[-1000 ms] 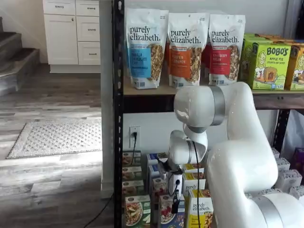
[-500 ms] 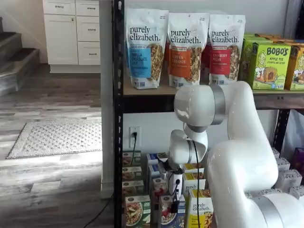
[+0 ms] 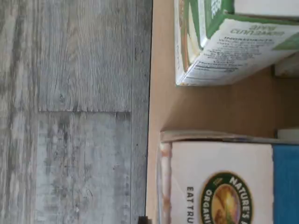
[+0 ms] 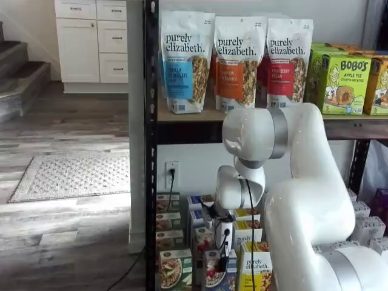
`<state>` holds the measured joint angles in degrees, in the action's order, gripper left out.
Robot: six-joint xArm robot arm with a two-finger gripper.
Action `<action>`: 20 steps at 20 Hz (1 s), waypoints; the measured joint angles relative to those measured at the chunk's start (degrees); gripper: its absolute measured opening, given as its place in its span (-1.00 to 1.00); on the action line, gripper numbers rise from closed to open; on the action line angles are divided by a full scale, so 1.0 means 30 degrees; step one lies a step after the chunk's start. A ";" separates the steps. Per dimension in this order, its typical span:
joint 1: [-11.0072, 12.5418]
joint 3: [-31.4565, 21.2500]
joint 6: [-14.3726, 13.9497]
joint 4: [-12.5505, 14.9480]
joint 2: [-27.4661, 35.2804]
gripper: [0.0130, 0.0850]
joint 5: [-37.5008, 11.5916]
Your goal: Pick up the blue and white box that is on the bottom shelf, the second box from the left
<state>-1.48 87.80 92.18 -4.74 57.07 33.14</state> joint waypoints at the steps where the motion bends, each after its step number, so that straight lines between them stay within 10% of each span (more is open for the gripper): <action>1: 0.0002 -0.0019 0.0005 -0.0005 -0.0015 0.33 0.0005; 9: -0.0006 -0.0143 0.0111 -0.0140 -0.0131 -0.11 0.0055; 20: -0.0032 -0.0487 0.0257 -0.0333 -0.0383 -0.11 0.0009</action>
<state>-1.57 86.34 92.95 -5.74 55.92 33.17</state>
